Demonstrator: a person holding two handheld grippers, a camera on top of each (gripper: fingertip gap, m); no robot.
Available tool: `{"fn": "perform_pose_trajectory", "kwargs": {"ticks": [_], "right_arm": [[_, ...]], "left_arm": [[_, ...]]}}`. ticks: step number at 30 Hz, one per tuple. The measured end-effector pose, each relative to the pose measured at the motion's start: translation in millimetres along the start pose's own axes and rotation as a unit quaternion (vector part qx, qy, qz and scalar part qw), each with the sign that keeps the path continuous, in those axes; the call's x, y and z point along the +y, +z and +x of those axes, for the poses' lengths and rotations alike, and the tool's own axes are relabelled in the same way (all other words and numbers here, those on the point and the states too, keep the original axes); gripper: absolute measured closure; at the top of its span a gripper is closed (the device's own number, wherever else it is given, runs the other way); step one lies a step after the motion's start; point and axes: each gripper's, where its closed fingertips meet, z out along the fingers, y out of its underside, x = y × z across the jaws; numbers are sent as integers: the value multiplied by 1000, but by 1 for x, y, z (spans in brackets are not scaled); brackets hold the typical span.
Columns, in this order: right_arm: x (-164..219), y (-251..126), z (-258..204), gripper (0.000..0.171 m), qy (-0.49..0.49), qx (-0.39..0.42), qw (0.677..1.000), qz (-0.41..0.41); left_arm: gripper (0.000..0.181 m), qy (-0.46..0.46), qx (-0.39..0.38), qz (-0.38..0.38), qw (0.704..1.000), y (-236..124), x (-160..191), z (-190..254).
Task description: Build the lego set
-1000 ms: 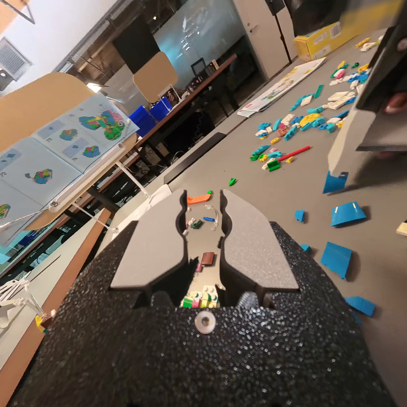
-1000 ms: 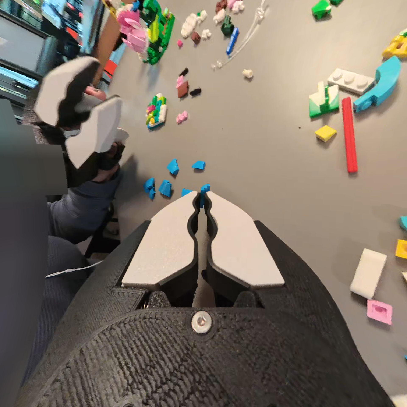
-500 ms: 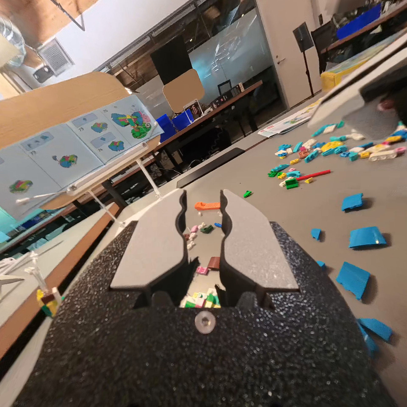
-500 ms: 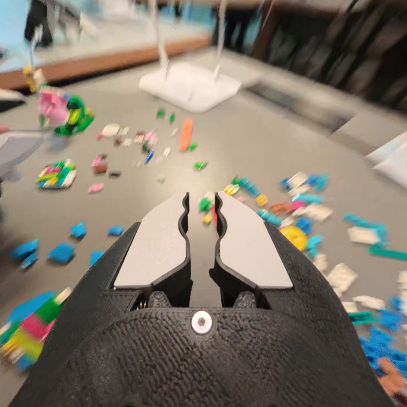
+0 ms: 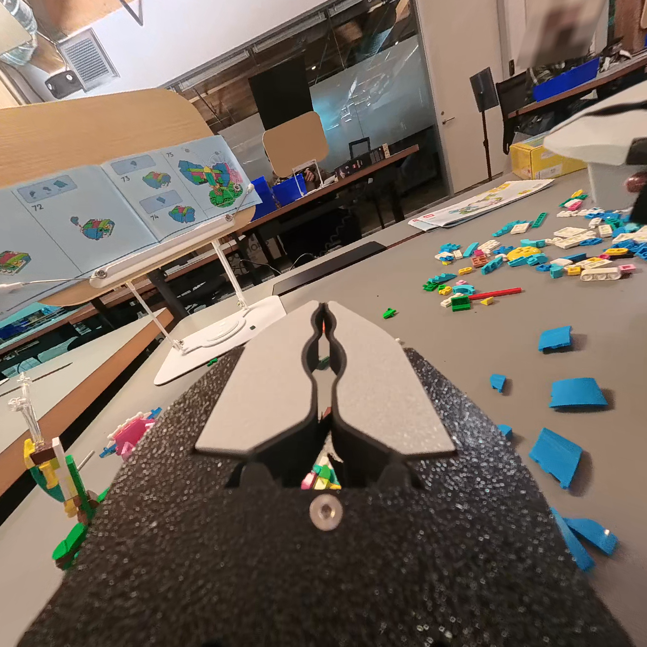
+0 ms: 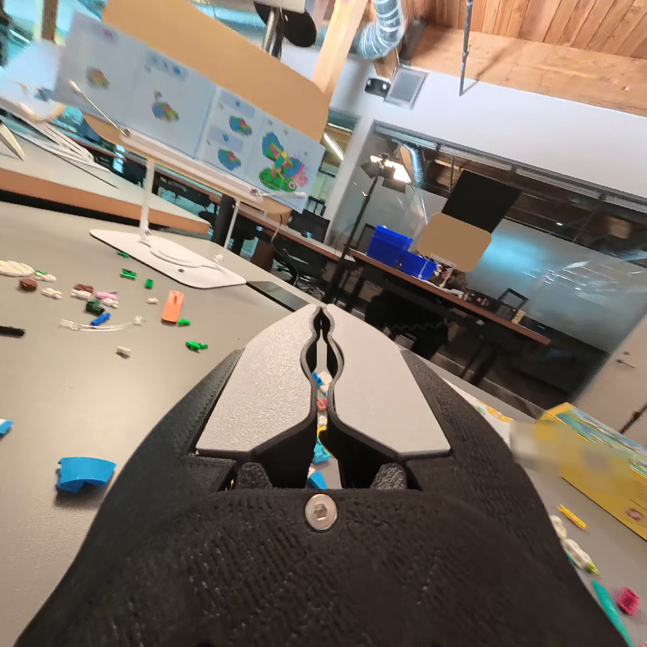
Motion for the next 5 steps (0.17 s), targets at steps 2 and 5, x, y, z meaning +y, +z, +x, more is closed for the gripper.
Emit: {"fn": "perform_pose_trajectory", "kwargs": {"ticks": [2,5], "right_arm": [[0,0,-1,171,2,-3,1000,1],[0,1,-2,171,-4,-7,1000,1]], "left_arm": [[181,-11,-1,6,1000,0,-1,-2],[181,-36,7,26,999,-3,-6,-4]]}}
